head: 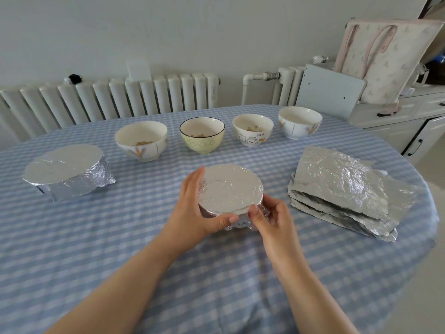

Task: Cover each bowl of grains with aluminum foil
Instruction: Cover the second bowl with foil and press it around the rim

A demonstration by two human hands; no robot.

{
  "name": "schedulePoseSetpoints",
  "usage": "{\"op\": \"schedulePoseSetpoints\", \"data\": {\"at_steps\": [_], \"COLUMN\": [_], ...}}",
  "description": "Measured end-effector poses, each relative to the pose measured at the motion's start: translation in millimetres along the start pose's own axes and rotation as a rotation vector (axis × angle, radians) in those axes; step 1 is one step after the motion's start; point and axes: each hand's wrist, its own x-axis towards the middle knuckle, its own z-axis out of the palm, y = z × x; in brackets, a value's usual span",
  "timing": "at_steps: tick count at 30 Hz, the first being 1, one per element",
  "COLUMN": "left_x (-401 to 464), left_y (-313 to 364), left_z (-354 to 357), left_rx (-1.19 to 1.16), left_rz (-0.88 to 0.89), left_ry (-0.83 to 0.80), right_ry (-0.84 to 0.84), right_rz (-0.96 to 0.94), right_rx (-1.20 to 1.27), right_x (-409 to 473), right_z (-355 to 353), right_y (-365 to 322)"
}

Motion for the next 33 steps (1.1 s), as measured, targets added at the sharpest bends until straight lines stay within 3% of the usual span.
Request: {"op": "schedulePoseSetpoints", "data": {"at_steps": [4,12,33], "left_x": [-1.5,-4.4,-6.5], "left_y": [-1.2,-3.6,-1.5], "left_z": [1.5,7.3,9.2], "left_rx": [0.007,0.006,0.032], "left_rz": [0.015,-0.02,-0.02], "left_ry": [0.0,0.032,0.042], "right_ry": [0.03,0.127,0.371], "right_rz": [0.056,0.04,0.12], "right_rx": [0.129,-0.009,0.014], "right_x": [1.0,3.7,21.8], "right_z": [8.3,15.1,26.4], "right_y": [-2.1,-3.7,-6.9]}}
